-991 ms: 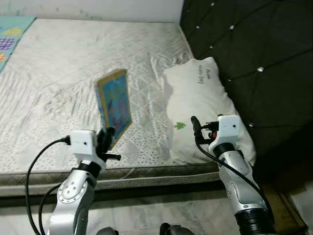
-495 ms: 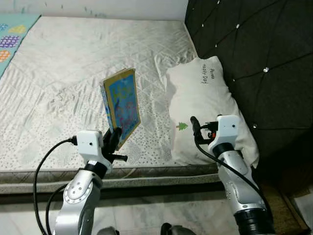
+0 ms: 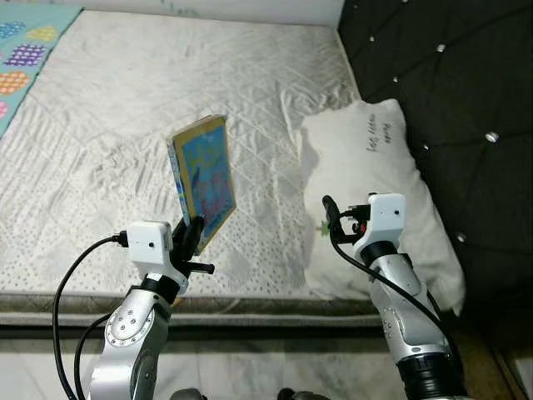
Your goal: Clean up the room
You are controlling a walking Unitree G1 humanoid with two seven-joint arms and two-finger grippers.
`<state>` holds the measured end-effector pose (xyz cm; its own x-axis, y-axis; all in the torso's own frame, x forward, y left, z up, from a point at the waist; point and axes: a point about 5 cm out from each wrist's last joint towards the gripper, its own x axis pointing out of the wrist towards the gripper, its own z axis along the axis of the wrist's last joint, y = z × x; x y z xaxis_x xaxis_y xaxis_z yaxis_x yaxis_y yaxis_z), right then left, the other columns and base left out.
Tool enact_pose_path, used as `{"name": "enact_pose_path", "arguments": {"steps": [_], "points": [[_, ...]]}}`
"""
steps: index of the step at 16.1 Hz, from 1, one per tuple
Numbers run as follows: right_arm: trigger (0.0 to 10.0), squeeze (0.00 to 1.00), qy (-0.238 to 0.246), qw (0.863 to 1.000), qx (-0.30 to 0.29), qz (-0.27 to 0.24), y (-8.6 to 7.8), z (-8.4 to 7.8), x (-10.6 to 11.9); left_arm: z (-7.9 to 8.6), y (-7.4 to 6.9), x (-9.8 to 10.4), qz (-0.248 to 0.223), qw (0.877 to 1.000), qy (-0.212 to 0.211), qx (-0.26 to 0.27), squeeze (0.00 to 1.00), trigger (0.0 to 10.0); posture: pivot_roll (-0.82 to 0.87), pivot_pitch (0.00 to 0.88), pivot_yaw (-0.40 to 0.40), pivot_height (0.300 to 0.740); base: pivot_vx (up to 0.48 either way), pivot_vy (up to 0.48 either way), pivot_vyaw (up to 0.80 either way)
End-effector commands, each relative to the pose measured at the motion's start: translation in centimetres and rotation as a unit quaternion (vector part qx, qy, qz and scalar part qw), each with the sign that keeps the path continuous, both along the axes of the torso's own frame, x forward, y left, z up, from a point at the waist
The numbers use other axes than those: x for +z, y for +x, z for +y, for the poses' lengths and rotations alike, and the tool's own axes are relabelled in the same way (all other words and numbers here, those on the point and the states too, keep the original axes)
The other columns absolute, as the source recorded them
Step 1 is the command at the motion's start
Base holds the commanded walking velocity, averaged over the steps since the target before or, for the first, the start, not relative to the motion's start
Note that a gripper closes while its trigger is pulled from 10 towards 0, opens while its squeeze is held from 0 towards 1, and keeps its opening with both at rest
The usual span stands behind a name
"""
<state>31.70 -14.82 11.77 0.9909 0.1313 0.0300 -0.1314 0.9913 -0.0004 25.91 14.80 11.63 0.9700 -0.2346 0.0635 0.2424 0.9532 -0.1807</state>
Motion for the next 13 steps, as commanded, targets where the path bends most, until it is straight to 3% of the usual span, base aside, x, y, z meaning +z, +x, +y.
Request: {"name": "enact_pose_path", "arguments": {"steps": [1, 3, 9, 13], "points": [[10.0, 0.0, -0.003, 1.0, -0.006, -0.003, -0.06, -0.34, 0.16, -0.23, 0.01, 0.89, -0.021, 1.0, -0.002, -0.008, 0.0, 10.0, 0.11, 0.19, -0.046, 0.74, 0.352, 0.0, 0.0], [10.0, 0.0, -0.003, 1.0, -0.007, -0.003, -0.04, -0.37, 0.14, -0.16, 0.09, 0.81, -0.017, 1.0, 0.0, -0.006, 0.0, 10.0, 0.11, 0.187, -0.043, 0.74, 0.322, 0.0, 0.0], [10.0, 0.0, -0.006, 1.0, -0.014, -0.001, -0.01, -0.78, -0.05, -0.2, 0.1, 0.65, -0.012, 1.0, 0.003, -0.005, 0.0, 10.0, 0.11, 0.183, -0.039, 0.74, 0.0, 0.0, 0.0], [10.0, 0.0, -0.006, 1.0, -0.017, 0.0, 0.03, -0.81, -0.15, -0.2, 0.09, 0.61, -0.01, 1.0, 0.004, -0.002, 0.0, 10.0, 0.11, 0.183, -0.037, 0.74, 0.0, 0.0, -0.55]]}}
